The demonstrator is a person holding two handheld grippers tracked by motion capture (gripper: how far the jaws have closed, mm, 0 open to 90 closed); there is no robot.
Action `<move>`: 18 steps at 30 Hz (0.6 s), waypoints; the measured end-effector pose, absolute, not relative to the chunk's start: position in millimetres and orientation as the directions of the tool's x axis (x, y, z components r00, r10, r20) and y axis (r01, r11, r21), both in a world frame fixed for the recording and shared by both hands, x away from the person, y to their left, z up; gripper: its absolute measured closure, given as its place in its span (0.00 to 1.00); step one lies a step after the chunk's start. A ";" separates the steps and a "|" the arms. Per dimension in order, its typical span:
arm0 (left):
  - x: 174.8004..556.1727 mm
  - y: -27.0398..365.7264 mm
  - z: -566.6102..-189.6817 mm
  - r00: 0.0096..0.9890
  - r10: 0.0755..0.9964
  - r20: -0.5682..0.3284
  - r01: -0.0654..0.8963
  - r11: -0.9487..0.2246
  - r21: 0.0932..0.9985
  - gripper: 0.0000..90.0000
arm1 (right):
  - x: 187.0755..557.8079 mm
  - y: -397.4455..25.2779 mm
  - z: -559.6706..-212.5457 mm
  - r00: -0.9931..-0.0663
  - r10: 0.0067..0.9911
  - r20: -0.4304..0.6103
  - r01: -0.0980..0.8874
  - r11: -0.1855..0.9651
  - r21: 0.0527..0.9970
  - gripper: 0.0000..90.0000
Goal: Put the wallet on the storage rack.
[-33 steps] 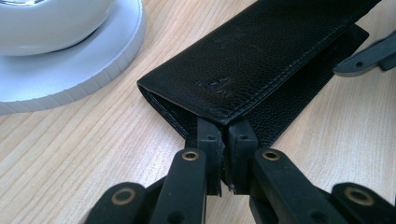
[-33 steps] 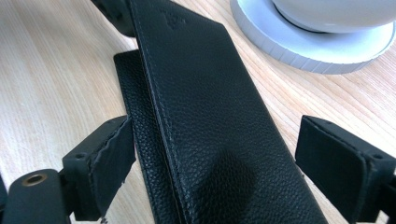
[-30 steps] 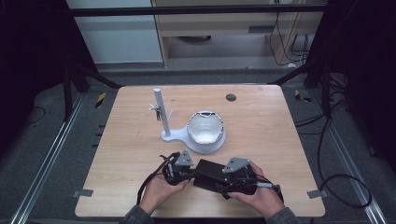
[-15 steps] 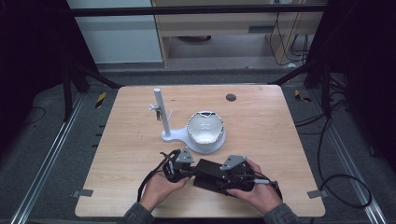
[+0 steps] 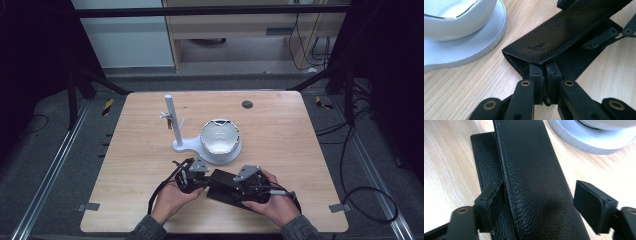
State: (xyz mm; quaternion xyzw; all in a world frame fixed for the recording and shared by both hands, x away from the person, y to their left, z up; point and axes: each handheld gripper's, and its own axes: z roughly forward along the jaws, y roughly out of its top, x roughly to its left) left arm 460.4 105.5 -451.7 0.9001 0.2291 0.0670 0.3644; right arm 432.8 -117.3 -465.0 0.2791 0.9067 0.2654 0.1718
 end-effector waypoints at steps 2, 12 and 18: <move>460.7 104.8 -450.4 0.887 0.459 -0.050 0.363 -0.626 0.691 0.95 | 433.2 -116.7 -466.0 -0.783 0.596 -0.178 0.410 0.710 0.573 0.40; 456.1 112.6 -439.3 0.858 0.511 -0.058 0.390 -0.572 0.721 0.47 | 427.0 -124.8 -453.8 -0.772 0.538 -0.338 0.270 0.759 0.592 0.92; 459.2 119.9 -437.5 0.858 0.507 -0.077 0.382 -0.530 0.757 0.22 | 422.4 -142.7 -447.4 -0.763 0.543 -0.352 0.230 0.736 0.637 0.93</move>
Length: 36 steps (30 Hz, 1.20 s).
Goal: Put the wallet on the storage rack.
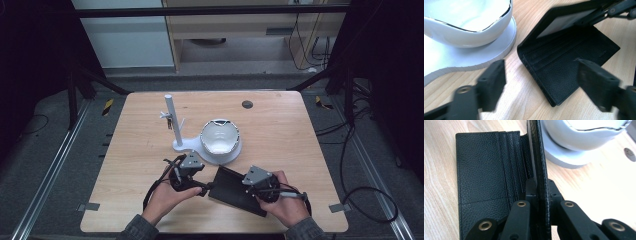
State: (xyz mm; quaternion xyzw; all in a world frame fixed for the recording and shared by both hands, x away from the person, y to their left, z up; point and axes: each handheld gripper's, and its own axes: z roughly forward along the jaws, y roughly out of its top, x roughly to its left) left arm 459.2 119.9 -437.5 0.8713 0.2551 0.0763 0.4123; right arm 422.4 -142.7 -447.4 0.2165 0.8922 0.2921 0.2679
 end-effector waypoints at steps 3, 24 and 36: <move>461.6 118.4 -437.8 0.860 0.505 -0.068 0.374 -0.536 0.757 0.19 | 421.9 -152.3 -442.6 -0.754 0.565 -0.336 0.229 0.704 0.672 0.93; 475.6 97.1 -430.5 0.882 0.469 -0.058 0.352 -0.571 0.741 0.14 | 421.2 -182.2 -422.1 -0.718 0.647 -0.255 0.185 0.531 0.827 0.93; 480.2 91.3 -427.1 0.890 0.453 -0.053 0.338 -0.577 0.744 0.18 | 419.6 -182.2 -413.2 -0.720 0.649 -0.247 0.152 0.494 0.856 0.93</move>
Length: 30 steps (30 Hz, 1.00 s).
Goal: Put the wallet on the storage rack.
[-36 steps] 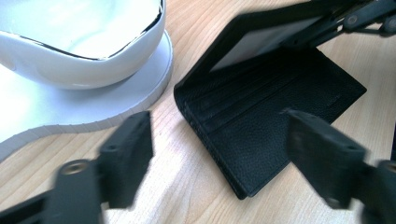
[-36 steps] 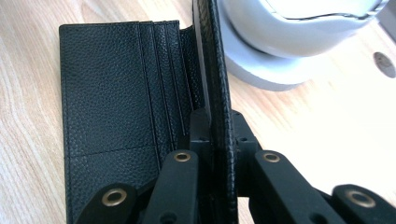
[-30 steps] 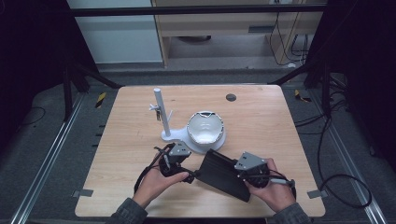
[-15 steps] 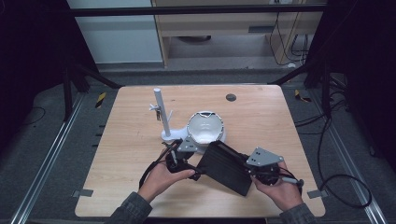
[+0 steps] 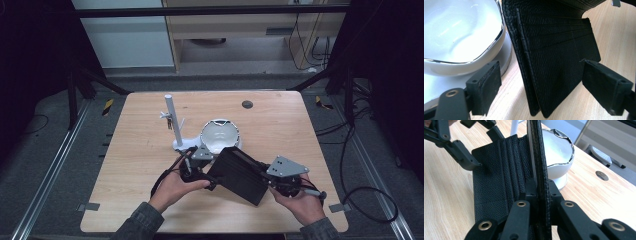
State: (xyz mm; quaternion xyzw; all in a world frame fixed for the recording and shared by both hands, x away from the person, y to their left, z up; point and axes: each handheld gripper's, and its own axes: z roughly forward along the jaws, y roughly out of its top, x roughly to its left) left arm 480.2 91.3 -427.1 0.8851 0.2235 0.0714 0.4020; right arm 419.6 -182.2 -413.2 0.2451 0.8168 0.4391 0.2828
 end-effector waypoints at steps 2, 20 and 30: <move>482.6 89.7 -427.0 0.894 0.445 -0.054 0.335 -0.583 0.740 0.22 | 419.7 -181.9 -412.9 -0.721 0.647 -0.248 0.149 0.495 0.856 0.93; 482.8 85.1 -384.6 0.901 0.391 -0.188 0.395 -0.560 0.729 0.89 | 409.6 -187.7 -423.4 -0.771 0.611 -0.180 0.140 0.437 0.888 0.71; 482.2 80.8 -343.9 0.903 0.416 -0.107 0.361 -0.598 0.716 0.90 | 405.6 -184.4 -454.5 -0.802 0.588 -0.107 0.226 0.463 0.857 0.28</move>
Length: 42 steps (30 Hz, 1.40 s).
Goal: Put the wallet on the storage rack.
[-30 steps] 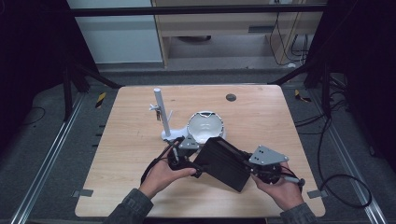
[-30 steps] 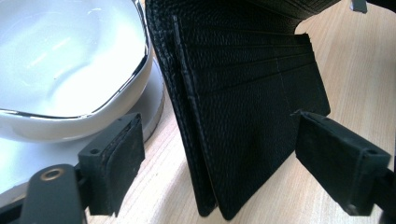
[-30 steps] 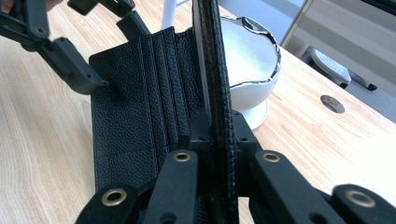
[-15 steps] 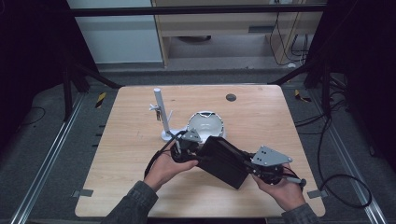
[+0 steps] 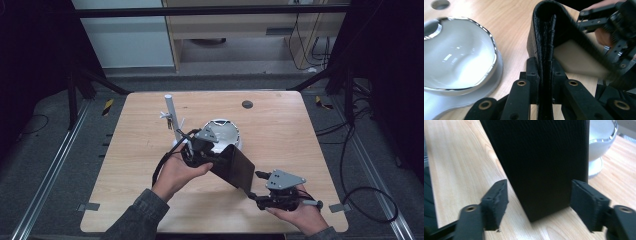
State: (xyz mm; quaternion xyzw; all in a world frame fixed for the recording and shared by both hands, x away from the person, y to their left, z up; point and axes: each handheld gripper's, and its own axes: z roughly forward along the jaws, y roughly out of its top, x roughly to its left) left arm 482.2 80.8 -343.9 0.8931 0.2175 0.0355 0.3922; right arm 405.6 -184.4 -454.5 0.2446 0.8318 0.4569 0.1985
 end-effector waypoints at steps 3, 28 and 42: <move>482.9 84.2 -330.9 0.902 0.424 -0.082 0.350 -0.607 0.713 0.90 | 410.8 -189.9 -461.2 -0.779 0.621 -0.084 0.263 0.446 0.855 0.22; 503.1 91.9 -269.7 0.873 0.487 -0.026 0.339 -0.566 0.752 0.90 | 472.9 -224.3 -505.3 -0.385 0.923 -0.020 0.610 0.271 0.745 0.07; 515.1 90.9 -247.5 0.844 0.537 0.015 0.337 -0.551 0.764 0.90 | 473.8 -227.0 -512.2 -0.376 0.927 -0.006 0.632 0.262 0.730 0.04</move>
